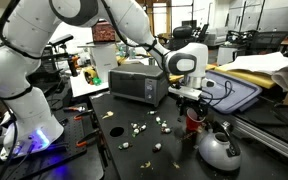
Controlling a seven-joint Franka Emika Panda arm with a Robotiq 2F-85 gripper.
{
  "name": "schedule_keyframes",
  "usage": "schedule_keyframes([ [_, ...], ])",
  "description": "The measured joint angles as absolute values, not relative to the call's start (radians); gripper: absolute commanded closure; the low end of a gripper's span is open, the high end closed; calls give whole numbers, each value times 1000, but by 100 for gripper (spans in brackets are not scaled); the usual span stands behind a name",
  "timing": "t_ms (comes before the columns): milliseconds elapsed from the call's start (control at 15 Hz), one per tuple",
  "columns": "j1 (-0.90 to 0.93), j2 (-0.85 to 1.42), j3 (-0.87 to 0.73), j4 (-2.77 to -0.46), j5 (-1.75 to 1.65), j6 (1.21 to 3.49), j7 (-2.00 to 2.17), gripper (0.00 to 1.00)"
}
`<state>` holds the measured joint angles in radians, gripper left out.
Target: Put two pieces of candy in the red cup.
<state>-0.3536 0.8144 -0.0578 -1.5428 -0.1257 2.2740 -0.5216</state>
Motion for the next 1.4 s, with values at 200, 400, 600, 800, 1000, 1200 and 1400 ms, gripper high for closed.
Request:
schedule_keyframes([
  [200, -353, 805, -54, -1541, -126, 2274, -530, 57],
  [400, -352, 790, -34, -1548, -126, 2274, -531, 80],
  [600, -343, 766, -15, -1588, -126, 2276, -532, 100],
  [800, -331, 726, -11, -1653, -133, 2292, -532, 100],
  [1000, -331, 682, -16, -1722, -137, 2320, -532, 100],
  [1200, -334, 649, -33, -1791, -138, 2373, -532, 100],
  [1400, -339, 625, -52, -1846, -138, 2444, -529, 100],
])
